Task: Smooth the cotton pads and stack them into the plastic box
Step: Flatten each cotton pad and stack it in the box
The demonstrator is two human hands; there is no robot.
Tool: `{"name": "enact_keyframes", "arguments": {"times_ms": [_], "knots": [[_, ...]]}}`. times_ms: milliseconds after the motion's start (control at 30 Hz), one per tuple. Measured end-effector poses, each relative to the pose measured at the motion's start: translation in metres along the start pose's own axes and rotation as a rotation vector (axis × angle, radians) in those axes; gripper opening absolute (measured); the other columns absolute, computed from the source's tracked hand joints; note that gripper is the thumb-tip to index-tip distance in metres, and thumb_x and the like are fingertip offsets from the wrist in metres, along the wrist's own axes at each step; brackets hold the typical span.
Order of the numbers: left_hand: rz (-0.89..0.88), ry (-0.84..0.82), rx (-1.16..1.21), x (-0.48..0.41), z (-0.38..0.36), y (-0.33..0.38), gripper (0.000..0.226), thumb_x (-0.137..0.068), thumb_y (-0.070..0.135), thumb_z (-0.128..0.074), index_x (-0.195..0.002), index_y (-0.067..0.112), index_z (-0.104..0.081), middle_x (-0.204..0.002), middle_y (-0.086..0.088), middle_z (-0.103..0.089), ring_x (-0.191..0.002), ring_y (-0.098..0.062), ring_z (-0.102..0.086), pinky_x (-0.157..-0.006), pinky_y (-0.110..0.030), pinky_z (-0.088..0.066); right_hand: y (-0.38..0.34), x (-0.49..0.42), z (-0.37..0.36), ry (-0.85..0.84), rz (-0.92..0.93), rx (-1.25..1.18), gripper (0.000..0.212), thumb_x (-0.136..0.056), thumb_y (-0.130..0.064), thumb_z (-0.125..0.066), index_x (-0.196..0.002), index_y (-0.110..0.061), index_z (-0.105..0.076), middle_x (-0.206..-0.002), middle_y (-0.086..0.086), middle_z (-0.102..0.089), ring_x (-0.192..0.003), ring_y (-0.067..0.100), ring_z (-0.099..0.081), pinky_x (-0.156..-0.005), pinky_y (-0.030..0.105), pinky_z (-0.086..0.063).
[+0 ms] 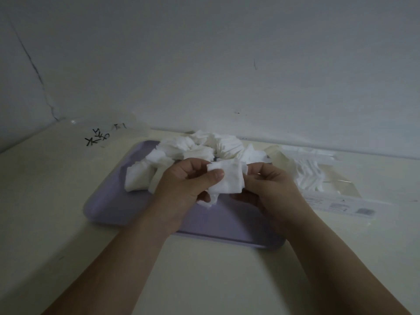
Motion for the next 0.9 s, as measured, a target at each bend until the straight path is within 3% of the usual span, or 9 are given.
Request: {"name": "enact_keyframes", "arguments": {"times_ms": [100,267,400,600,667,767,900], "knots": [[-0.012,-0.003,-0.018,0.0021,-0.0021,0.0003,0.015,-0.086,0.001,-0.078,-0.100,0.000,-0.073,-0.076,-0.010,-0.073,-0.061,-0.014,-0.067,-0.052,-0.021,-0.052,-0.0002,0.0023,-0.0019,-0.008,-0.022,-0.007,0.011,-0.086,0.001,-0.074,-0.093,-0.001,-0.066,-0.096,0.029,-0.075,-0.091,0.038,-0.076,-0.078,0.040,-0.066],[-0.067,0.003,-0.072,0.0017,-0.0002,0.0015,0.014,-0.085,0.001,-0.080,-0.094,0.011,-0.078,-0.085,-0.010,-0.078,-0.073,-0.016,-0.069,-0.061,-0.025,-0.057,-0.0012,0.0044,-0.0033,-0.064,0.016,0.131,0.016,-0.096,0.002,-0.067,-0.111,0.003,-0.074,-0.102,0.023,-0.079,-0.098,0.034,-0.077,-0.084,0.038,-0.065],[-0.099,-0.011,-0.150,0.0006,0.0004,0.0023,0.015,-0.084,0.002,-0.081,-0.095,0.012,-0.079,-0.085,-0.009,-0.079,-0.075,-0.016,-0.069,-0.062,-0.027,-0.056,-0.0013,0.0045,-0.0034,-0.063,0.054,0.189,0.014,-0.099,0.003,-0.064,-0.104,0.002,-0.077,-0.096,0.019,-0.080,-0.092,0.028,-0.078,-0.077,0.031,-0.064],[-0.109,0.018,-0.167,0.0010,0.0008,0.0020,0.013,-0.084,0.004,-0.082,-0.095,0.009,-0.077,-0.083,-0.008,-0.078,-0.073,-0.014,-0.069,-0.060,-0.024,-0.055,0.0005,0.0041,-0.0084,-0.105,0.020,0.159,0.025,-0.099,0.010,-0.055,-0.096,-0.001,-0.078,-0.096,0.018,-0.079,-0.093,0.026,-0.077,-0.079,0.033,-0.063],[-0.108,0.031,-0.189,0.0008,0.0016,0.0018,0.013,-0.083,0.005,-0.083,-0.094,0.010,-0.077,-0.085,-0.009,-0.079,-0.074,-0.014,-0.069,-0.061,-0.026,-0.055,-0.0004,0.0033,-0.0081,-0.117,-0.019,0.128,0.016,-0.096,0.003,-0.060,-0.099,0.006,-0.075,-0.101,0.022,-0.077,-0.097,0.030,-0.075,-0.081,0.038,-0.064],[-0.140,0.046,-0.251,0.0022,0.0006,0.0030,0.012,-0.082,0.009,-0.086,-0.089,0.015,-0.078,-0.082,-0.008,-0.078,-0.069,-0.011,-0.066,-0.057,-0.025,-0.053,-0.0017,0.0039,-0.0090,-0.175,-0.061,0.072,0.036,-0.093,-0.022,-0.071,-0.114,0.008,-0.072,-0.112,0.024,-0.076,-0.107,0.038,-0.074,-0.090,0.047,-0.062],[-0.168,0.024,-0.337,0.0051,-0.0041,0.0046,0.014,-0.081,0.014,-0.088,-0.087,0.023,-0.078,-0.075,-0.002,-0.074,-0.059,-0.021,-0.068,-0.048,-0.024,-0.051,0.0034,0.0026,-0.0093,-0.055,-0.054,0.097,0.048,-0.098,-0.036,-0.067,-0.112,0.011,-0.068,-0.112,0.031,-0.073,-0.108,0.047,-0.071,-0.074,0.040,-0.064]]}}
Point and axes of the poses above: each hand's wrist, its own x-axis away from the middle knuckle, its own z-axis out of the back of the hand, y = z × x, the point moved 3 cm from there along -x, towards the middle knuckle
